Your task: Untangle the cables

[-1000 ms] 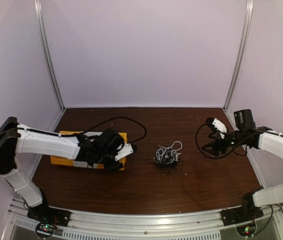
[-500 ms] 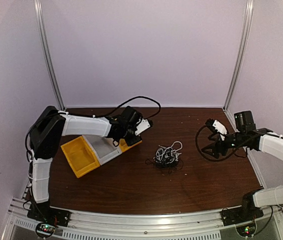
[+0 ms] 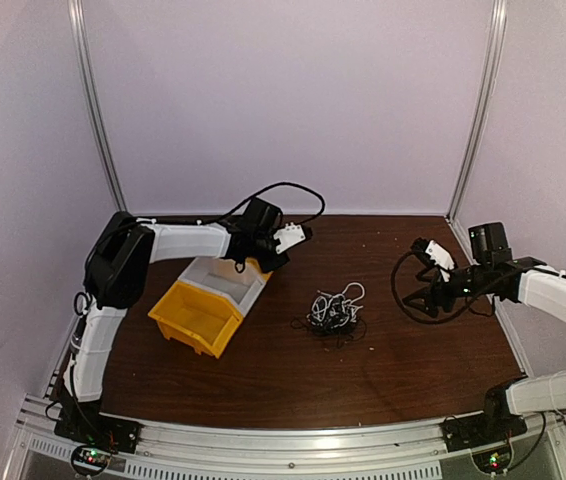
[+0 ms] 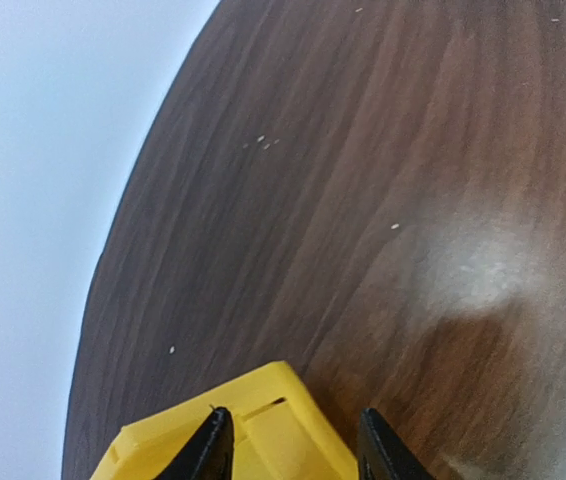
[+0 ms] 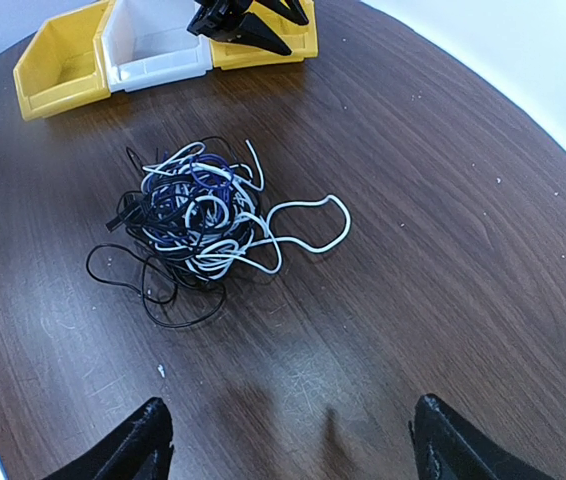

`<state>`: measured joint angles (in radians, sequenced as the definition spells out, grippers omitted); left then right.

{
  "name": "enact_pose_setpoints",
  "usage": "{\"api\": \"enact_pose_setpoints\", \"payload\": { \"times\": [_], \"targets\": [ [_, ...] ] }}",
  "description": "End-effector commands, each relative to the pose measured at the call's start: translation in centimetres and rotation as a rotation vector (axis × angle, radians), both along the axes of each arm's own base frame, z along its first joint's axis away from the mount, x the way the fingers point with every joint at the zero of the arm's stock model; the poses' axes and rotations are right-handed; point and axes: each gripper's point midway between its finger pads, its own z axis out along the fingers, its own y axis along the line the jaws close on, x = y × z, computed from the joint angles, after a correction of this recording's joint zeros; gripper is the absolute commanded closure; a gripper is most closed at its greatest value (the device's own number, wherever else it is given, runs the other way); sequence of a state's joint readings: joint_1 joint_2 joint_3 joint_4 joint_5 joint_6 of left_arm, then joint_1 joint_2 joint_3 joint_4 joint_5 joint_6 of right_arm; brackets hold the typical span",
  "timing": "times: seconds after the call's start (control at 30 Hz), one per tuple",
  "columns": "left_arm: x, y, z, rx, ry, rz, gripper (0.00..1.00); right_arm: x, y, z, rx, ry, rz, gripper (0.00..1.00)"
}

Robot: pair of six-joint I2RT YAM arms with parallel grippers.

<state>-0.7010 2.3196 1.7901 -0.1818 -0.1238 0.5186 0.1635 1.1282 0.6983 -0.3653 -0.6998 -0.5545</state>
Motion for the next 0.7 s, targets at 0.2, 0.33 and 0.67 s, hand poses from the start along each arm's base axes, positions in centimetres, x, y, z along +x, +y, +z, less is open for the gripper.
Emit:
{"api": "enact_pose_setpoints", "payload": {
  "times": [0.2,0.33,0.67],
  "targets": [
    [-5.3,-5.8,9.8,-0.134,-0.122,-0.112,0.37,0.1,0.3,-0.9,-0.002,0.019,0.014,0.17],
    [-9.7,-3.9,11.5,-0.251,0.068,0.053,0.35,0.1,0.3,-1.2,-0.008,0.034,0.020,0.17],
    [-22.3,7.6,1.9,-0.381,0.488,0.635,0.38,0.3,0.7,-2.4,-0.018,0.097,0.042,0.19]
  ]
}}
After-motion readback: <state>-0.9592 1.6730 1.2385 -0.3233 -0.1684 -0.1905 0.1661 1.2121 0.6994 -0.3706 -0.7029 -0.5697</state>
